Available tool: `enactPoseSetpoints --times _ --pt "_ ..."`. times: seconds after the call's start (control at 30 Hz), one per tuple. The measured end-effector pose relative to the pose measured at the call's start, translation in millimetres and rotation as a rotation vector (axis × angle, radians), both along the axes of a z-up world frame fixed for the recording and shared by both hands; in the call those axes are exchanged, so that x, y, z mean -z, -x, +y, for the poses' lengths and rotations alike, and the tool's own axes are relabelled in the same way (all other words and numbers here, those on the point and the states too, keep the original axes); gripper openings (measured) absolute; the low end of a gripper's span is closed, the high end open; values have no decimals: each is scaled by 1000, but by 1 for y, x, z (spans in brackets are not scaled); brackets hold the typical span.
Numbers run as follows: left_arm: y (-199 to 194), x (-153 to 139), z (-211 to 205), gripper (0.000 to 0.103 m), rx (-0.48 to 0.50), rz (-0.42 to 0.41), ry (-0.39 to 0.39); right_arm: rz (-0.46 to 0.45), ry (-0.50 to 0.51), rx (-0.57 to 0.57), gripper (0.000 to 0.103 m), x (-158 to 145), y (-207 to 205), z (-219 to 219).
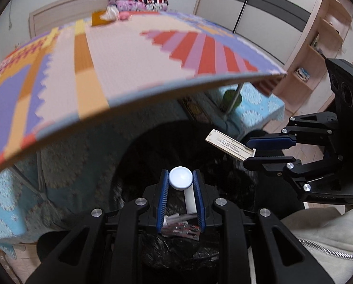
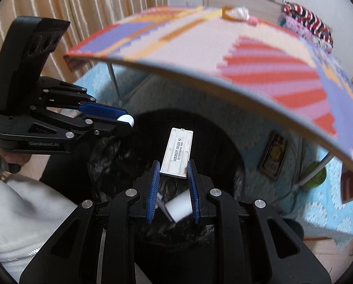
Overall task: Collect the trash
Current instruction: 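Carry the white cap and white card down under the board edge to the black bag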
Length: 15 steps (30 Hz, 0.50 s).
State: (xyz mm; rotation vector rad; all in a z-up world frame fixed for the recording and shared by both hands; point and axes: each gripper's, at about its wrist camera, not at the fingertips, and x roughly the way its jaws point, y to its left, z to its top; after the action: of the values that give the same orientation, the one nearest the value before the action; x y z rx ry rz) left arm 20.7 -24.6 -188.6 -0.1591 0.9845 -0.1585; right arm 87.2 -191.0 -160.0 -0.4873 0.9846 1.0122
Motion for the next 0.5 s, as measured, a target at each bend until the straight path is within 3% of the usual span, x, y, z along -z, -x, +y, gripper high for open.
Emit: enactPoseSetpoints --times 0.3,0.5 --pt "-3 41 -7 20 23 108 22 90 100 16 24 46 -2 0" --pt "-7 54 -9 21 27 145 38 129 119 32 24 60 -7 1"
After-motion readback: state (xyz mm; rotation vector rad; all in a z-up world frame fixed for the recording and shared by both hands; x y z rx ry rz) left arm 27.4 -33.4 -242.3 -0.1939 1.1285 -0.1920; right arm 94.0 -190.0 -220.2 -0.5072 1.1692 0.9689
